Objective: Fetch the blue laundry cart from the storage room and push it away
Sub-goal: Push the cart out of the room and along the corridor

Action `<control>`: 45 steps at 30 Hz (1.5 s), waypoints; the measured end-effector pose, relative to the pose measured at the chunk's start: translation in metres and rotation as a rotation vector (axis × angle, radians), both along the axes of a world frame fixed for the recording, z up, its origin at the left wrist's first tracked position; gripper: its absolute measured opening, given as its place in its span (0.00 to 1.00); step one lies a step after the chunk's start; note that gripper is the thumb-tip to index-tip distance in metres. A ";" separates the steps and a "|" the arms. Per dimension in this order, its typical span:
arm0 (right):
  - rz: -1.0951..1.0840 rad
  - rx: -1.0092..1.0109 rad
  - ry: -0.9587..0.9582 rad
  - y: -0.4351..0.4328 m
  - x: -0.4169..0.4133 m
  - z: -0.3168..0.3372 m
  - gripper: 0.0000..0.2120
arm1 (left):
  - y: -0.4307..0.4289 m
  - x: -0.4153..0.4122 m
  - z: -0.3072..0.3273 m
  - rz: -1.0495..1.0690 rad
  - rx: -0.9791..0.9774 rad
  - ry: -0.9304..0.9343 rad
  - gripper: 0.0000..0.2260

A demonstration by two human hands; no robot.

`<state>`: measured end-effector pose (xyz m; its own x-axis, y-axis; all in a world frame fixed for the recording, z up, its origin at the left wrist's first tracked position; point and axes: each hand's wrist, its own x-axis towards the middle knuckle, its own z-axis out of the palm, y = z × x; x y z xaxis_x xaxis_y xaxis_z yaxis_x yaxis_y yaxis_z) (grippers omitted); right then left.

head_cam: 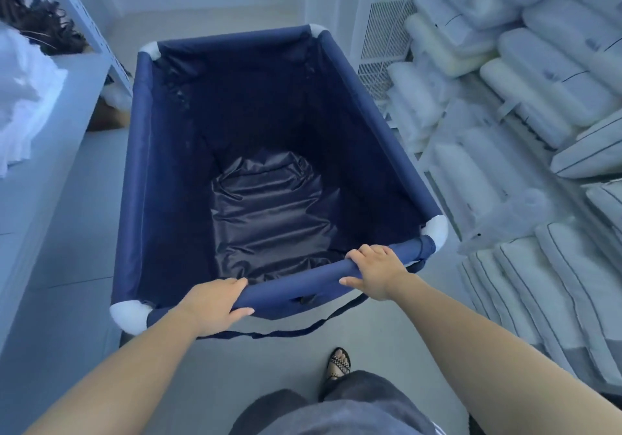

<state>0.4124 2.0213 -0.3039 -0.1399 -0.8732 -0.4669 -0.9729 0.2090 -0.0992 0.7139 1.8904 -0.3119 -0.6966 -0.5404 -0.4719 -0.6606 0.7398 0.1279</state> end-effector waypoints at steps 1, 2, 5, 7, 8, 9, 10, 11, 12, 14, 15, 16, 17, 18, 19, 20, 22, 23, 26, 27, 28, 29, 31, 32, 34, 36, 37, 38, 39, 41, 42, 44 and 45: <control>0.020 -0.009 0.000 -0.007 -0.007 0.001 0.27 | -0.002 -0.006 0.000 0.047 -0.011 0.010 0.17; 0.038 -0.018 -0.002 -0.014 -0.012 0.001 0.27 | -0.002 -0.012 -0.001 0.104 -0.029 0.019 0.16; 0.077 -0.028 0.014 -0.038 -0.021 0.002 0.26 | 0.003 -0.026 -0.004 0.257 -0.162 -0.007 0.15; 0.097 -0.023 0.021 -0.053 -0.028 0.001 0.26 | 0.004 -0.036 -0.006 0.386 -0.189 -0.020 0.16; 0.106 -0.017 0.025 -0.060 -0.031 0.000 0.26 | 0.003 -0.041 -0.005 0.444 -0.171 -0.014 0.17; 0.112 -0.014 0.029 -0.066 -0.034 -0.001 0.26 | 0.000 -0.045 -0.004 0.482 -0.144 -0.009 0.17; 0.118 -0.014 0.032 -0.073 -0.037 -0.002 0.26 | -0.005 -0.047 -0.003 0.497 -0.116 -0.014 0.17; 0.125 -0.018 0.033 -0.080 -0.040 -0.004 0.26 | -0.012 -0.049 -0.002 0.497 -0.090 -0.021 0.18; 0.134 -0.021 0.033 -0.086 -0.043 -0.006 0.26 | -0.019 -0.051 -0.001 0.494 -0.066 -0.023 0.18; 0.148 -0.018 0.030 -0.099 -0.049 -0.008 0.27 | -0.032 -0.053 0.001 0.490 -0.028 -0.020 0.19; 0.153 -0.015 0.029 -0.105 -0.053 -0.008 0.27 | -0.037 -0.055 0.001 0.487 -0.021 -0.019 0.19; 0.158 -0.015 0.026 -0.113 -0.056 -0.009 0.27 | -0.043 -0.057 0.000 0.485 -0.025 -0.020 0.19; 0.162 -0.015 0.024 -0.120 -0.059 -0.009 0.27 | -0.049 -0.059 -0.001 0.487 -0.035 -0.022 0.18; 0.166 -0.018 0.021 -0.128 -0.061 -0.009 0.27 | -0.055 -0.061 -0.003 0.493 -0.047 -0.025 0.18; 0.169 -0.021 0.019 -0.137 -0.063 -0.010 0.26 | -0.063 -0.063 -0.004 0.501 -0.058 -0.026 0.18; 0.171 -0.024 0.016 -0.146 -0.065 -0.010 0.26 | -0.071 -0.065 -0.006 0.508 -0.067 -0.027 0.18; 0.170 -0.024 0.011 -0.166 -0.070 -0.010 0.26 | -0.089 -0.068 -0.009 0.517 -0.079 -0.026 0.17; 0.172 -0.027 0.011 -0.177 -0.073 -0.010 0.26 | -0.100 -0.070 -0.010 0.519 -0.082 -0.022 0.17; 0.181 -0.032 0.017 -0.212 -0.079 -0.009 0.26 | -0.134 -0.075 -0.011 0.537 -0.072 0.002 0.17; 0.182 -0.034 0.018 -0.224 -0.081 -0.008 0.26 | -0.146 -0.077 -0.011 0.542 -0.067 0.007 0.17; 0.183 -0.033 0.014 -0.236 -0.082 -0.008 0.26 | -0.158 -0.080 -0.010 0.547 -0.059 0.008 0.17; 0.182 -0.027 0.011 -0.247 -0.083 -0.008 0.27 | -0.169 -0.081 -0.009 0.553 -0.049 0.007 0.17; 0.184 -0.011 0.013 -0.270 -0.086 -0.007 0.28 | -0.190 -0.084 -0.007 0.559 -0.035 0.012 0.17; 0.184 -0.004 0.017 -0.282 -0.087 -0.006 0.28 | -0.201 -0.085 -0.006 0.557 -0.029 0.018 0.17; 0.185 -0.002 0.033 -0.302 -0.088 -0.006 0.28 | -0.220 -0.086 -0.005 0.551 -0.013 0.033 0.18; 0.187 -0.006 0.049 -0.320 -0.090 -0.006 0.28 | -0.237 -0.087 -0.005 0.551 -0.009 0.057 0.19; 0.188 -0.007 0.052 -0.329 -0.091 -0.005 0.28 | -0.245 -0.087 -0.005 0.552 -0.015 0.070 0.19; 0.190 -0.008 0.054 -0.338 -0.091 -0.005 0.28 | -0.253 -0.087 -0.005 0.553 -0.020 0.083 0.19; 0.193 -0.009 0.057 -0.346 -0.092 -0.005 0.28 | -0.261 -0.088 -0.006 0.555 -0.023 0.092 0.18; 0.198 -0.010 0.065 -0.362 -0.094 -0.005 0.28 | -0.278 -0.089 -0.006 0.558 -0.022 0.098 0.18; 0.199 -0.010 0.069 -0.370 -0.094 -0.005 0.28 | -0.286 -0.090 -0.006 0.557 -0.021 0.096 0.18; 0.204 -0.005 0.073 -0.385 -0.096 -0.005 0.28 | -0.301 -0.092 -0.006 0.559 -0.018 0.093 0.18; 0.207 0.002 0.071 -0.393 -0.098 -0.006 0.27 | -0.309 -0.093 -0.007 0.562 -0.019 0.093 0.18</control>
<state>0.3148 1.6279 -0.3100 0.0092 -0.8856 -0.4643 -0.9996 0.0044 -0.0283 0.6212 1.5814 -0.3186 -0.3373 -0.8477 -0.4094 -0.9401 0.2803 0.1943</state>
